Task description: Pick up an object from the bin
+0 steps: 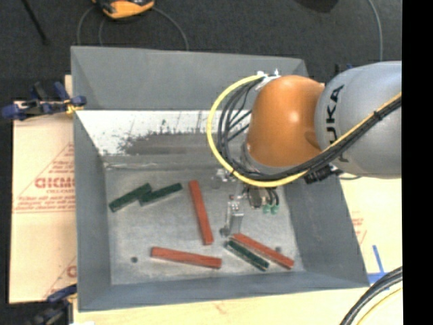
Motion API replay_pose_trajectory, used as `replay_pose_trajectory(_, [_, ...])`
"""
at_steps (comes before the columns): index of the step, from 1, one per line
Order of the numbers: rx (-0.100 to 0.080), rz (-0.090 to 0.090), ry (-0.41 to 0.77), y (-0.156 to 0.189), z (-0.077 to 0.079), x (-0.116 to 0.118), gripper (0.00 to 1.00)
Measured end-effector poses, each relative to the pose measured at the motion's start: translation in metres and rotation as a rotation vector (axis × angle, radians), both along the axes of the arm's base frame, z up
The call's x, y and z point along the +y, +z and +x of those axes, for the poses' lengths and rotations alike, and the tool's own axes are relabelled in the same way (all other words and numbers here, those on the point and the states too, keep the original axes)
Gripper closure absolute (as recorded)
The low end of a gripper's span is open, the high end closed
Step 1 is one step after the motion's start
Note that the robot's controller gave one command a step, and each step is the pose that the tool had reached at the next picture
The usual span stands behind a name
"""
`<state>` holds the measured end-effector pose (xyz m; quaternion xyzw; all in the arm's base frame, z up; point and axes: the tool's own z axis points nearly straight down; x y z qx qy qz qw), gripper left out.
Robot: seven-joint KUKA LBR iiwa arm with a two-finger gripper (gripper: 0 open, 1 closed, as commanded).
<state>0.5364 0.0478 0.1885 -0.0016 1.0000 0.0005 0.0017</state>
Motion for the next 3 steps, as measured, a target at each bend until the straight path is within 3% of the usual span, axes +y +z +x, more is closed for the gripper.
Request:
replay_pose_trajectory(1, [-0.006,0.000,-0.022,-0.044,0.014,0.052,0.00])
replay_pose_trajectory(2, [0.000,0.001,0.105,-0.081,-0.031,0.060,0.00])
replay_pose_trajectory(3, [0.001,0.000,0.113,-0.116,0.000,0.076,1.00])
